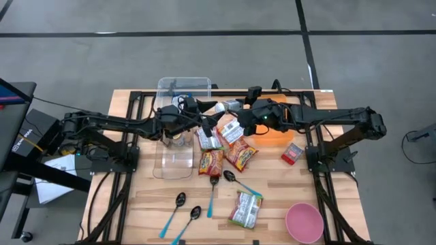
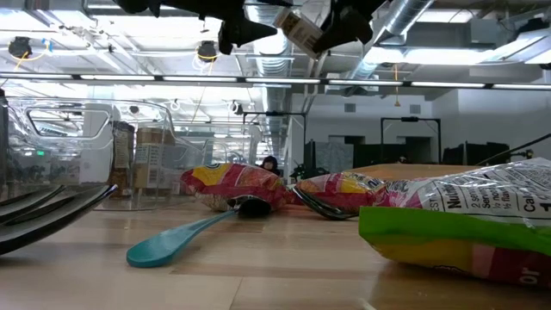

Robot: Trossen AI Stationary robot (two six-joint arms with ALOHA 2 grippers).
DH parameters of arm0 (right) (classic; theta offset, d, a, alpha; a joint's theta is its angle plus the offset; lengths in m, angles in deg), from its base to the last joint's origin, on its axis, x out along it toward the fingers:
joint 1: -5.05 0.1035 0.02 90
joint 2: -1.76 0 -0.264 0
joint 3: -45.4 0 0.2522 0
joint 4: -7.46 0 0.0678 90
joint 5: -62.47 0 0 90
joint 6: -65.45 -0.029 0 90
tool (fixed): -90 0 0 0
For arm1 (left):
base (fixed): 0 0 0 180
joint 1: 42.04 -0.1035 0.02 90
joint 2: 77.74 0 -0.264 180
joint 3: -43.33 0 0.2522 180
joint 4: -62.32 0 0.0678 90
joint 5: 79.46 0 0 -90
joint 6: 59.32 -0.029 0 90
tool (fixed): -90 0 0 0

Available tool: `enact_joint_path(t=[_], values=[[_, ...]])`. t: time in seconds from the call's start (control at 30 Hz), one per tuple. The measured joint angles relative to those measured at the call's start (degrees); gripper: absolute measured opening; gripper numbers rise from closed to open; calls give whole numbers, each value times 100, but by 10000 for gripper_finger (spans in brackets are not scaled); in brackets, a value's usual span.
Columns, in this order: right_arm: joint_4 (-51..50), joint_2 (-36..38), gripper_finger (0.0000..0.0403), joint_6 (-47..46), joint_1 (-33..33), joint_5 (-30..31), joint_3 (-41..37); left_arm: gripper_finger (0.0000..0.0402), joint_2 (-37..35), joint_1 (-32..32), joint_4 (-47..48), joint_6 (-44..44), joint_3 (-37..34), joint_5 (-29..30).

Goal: Pick & Place Food Item
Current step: Put the white seasoning bottle into the transparent bin

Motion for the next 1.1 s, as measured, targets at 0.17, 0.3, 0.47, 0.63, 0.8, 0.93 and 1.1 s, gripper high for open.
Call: enact_joint_path(t=[0.17, 0.3, 0.47, 0.63, 0.8, 0.93, 1.1], values=[[57, 0, 187, -1, -2, 11, -3, 279, 0, -43, -5, 119, 0, -33], [86, 0, 187, 40, -2, 11, -5, 271, 0, -61, -6, 264, 0, -88], [107, -4, 187, 218, 0, 15, -5, 270, 0, -63, 1, 527, 0, -178], [218, -7, 187, 484, -4, 36, -5, 269, -4, -63, -20, 622, 0, -156], [254, -11, 187, 582, -15, 61, -5, 269, 17, -155, -49, 1106, 0, -186], [234, -15, 187, 601, -20, 69, -5, 269, 79, -177, -101, 1176, -2, -178], [227, -16, 187, 601, -17, 72, -7, 268, 153, -177, -214, 1278, 0, -161]])
